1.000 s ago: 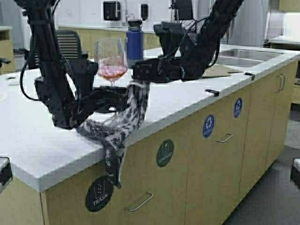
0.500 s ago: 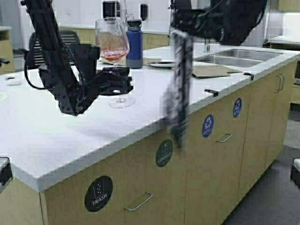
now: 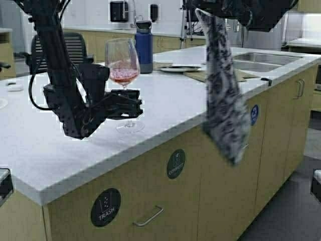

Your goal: Get the cloth and wipe up the spill under the wine glass

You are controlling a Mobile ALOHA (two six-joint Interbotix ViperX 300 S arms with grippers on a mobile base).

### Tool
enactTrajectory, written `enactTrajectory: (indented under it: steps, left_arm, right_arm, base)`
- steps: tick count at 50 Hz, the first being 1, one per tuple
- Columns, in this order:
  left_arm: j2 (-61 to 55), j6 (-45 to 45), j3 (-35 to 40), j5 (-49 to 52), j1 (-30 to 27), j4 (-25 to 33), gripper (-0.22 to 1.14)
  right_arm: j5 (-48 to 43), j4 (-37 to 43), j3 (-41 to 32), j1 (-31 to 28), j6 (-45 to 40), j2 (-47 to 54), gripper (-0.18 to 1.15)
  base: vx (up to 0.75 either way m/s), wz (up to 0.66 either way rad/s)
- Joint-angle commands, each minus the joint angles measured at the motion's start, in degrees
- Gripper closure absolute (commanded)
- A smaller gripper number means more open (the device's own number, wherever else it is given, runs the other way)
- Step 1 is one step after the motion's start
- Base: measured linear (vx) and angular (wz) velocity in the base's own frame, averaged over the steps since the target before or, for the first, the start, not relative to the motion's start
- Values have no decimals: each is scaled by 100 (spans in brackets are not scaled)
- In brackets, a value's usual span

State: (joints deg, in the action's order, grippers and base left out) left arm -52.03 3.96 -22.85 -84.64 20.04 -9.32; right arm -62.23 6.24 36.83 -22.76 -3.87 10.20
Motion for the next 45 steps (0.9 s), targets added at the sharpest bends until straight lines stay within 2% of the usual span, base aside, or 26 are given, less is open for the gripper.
enactTrajectory:
  steps: [1,9,34,37,45]
  left_arm:
    - [88,-9,-9,-26,18,-26,77]
    - [44,-26,-9,88,18,-26,67]
    - [18,-97,-26,272,18,-9,1]
    - [35,-97,-53,272,9,-9,-3]
    - [158,-123,-272,246,18,-9,-3]
  right_arm:
    - [-88,-9,-44,-26,9,-220,90]
    - [-88,-9,-35,-18,9,-220,90]
    - [-88,-18,-18,-26,9,-220,90]
    - [-88,-18,-9,-26,9,-220,90]
    - [-105,-18,-9,-26,0,-220,90]
  base:
    - [0,0]
    - [0,0]
    - [0,0]
    - [0,0]
    - [0,0]
